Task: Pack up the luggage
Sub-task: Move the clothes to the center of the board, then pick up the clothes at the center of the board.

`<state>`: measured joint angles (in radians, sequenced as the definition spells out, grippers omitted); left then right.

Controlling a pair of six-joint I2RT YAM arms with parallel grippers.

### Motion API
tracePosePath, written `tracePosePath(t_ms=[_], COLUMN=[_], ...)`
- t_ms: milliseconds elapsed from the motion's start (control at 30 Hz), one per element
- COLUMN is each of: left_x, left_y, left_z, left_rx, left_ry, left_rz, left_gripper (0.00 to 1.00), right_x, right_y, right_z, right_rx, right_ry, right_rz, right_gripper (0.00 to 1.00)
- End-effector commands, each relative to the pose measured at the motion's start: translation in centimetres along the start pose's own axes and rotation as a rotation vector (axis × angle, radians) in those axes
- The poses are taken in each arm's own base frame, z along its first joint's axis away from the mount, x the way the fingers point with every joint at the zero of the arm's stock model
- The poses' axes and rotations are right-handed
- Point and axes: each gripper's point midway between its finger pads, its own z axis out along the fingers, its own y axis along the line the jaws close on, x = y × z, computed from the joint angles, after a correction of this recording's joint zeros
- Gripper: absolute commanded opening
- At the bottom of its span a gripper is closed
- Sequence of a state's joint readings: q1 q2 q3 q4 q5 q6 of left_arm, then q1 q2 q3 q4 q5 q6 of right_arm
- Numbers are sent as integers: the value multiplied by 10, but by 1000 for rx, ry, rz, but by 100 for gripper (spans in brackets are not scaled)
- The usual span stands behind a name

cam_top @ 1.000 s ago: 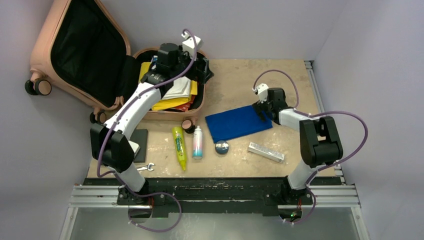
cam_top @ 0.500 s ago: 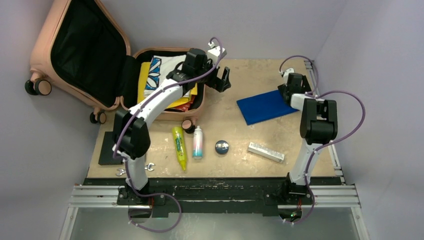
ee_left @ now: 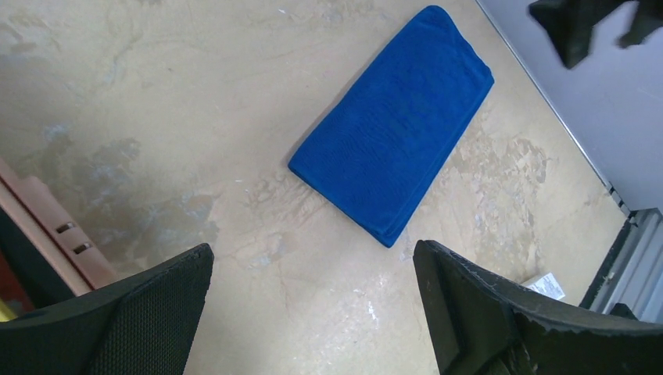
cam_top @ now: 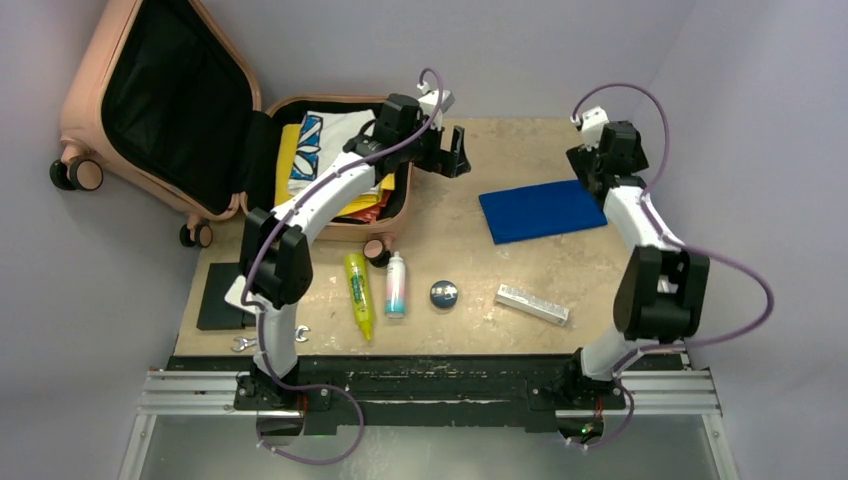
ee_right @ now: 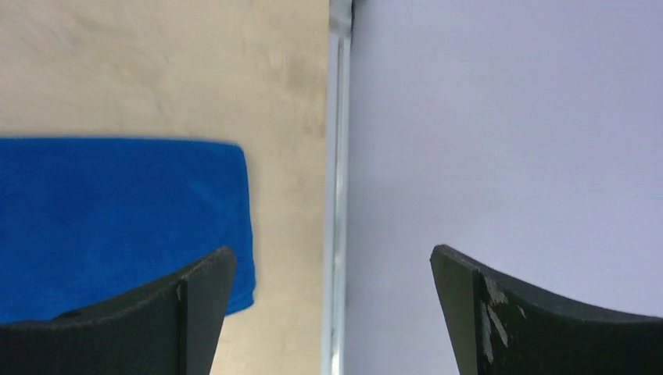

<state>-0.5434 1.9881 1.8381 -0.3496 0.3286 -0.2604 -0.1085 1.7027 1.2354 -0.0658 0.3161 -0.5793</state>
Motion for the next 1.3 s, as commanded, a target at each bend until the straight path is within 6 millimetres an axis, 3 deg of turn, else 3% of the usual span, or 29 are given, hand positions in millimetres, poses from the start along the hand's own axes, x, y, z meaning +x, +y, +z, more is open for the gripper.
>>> tracePosePath(t_ms=[0,167,233,367,500,767,1267], left_x=[1,20,28,40,52,83,131], left_y=[-10,-6,-5,-6,-6,-4,-21], left_z=[14,26,31,37,45,64,93], left_rx=[51,45,53,70,91,91,130], left_ry=[-14,18,32,45,65,122,227], left_rz=[-83,-184,-218,-264,-293,-339,-397], left_gripper=[99,99,99,99,99,99,99], right_x=[-35,-43,-46,-47,-31,-21,-1], right_y=[23,105,129,161,192,220,252], right_z=[-50,-115,-136,-172,-193,-172,-139], right_rx=[-119,-350,-418,-541,-619,-730,-735], right_ry=[-180,-429,-531,-760,-940,-892,-840], right_rz=[-148,-380,-424,-547,-702,-735,-852], right_gripper=[99,99,99,97,95,87,87])
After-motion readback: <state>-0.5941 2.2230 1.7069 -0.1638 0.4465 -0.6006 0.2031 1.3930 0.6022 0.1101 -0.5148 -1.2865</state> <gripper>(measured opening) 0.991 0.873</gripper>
